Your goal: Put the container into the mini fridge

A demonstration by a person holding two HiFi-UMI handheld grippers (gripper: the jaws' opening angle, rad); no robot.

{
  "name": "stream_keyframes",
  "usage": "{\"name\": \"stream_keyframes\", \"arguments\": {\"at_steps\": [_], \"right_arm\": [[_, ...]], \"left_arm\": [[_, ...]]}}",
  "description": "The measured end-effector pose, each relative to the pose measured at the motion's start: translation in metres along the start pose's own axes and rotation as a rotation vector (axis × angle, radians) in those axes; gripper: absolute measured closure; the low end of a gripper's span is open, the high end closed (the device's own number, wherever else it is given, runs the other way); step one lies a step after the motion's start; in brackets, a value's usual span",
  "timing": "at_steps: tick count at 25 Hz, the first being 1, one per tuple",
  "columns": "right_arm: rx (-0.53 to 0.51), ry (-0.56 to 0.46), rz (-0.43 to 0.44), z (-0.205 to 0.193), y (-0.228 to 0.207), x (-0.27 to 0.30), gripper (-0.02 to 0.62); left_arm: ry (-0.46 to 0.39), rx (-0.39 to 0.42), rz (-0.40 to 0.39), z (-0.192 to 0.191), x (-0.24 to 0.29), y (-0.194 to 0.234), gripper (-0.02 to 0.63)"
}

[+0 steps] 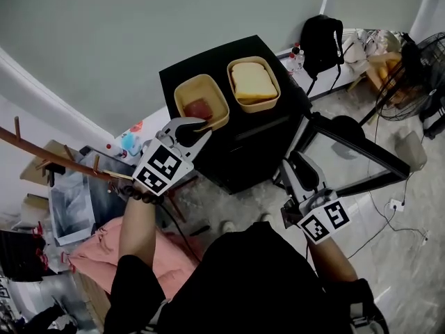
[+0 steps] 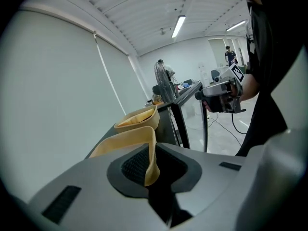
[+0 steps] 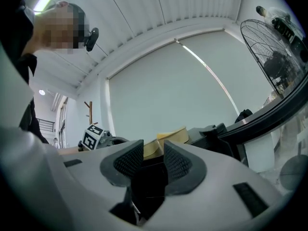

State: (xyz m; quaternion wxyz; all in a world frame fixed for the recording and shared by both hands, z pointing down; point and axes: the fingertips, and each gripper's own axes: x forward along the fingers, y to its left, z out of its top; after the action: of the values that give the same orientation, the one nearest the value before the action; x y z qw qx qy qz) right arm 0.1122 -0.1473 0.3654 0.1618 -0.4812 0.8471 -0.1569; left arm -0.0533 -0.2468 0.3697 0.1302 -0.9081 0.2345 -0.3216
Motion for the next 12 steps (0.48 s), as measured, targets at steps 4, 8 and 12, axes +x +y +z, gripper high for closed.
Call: {"name": "stream_keyframes", "arguments": {"at_steps": [4,8,12], "right_arm": [[0.021,0.003,0.048,-0.005,0.014,0.005,0.453],[0.222,0.052,0.079,-0.016,0.024,0.018,0.462],[0.555,0.115,0.143,-0.031,0.037,0.038,0.463]], "left_arm": [[0.011,-0.006,-0.043,0.001,0.000,-0.004,0.564],[-0.028,0.010,-0.055,0.005,-0.002,-0.009,0.568],[-0.053,0.015,-0.077,0.006,-0.011,-0.018,0.568]]}}
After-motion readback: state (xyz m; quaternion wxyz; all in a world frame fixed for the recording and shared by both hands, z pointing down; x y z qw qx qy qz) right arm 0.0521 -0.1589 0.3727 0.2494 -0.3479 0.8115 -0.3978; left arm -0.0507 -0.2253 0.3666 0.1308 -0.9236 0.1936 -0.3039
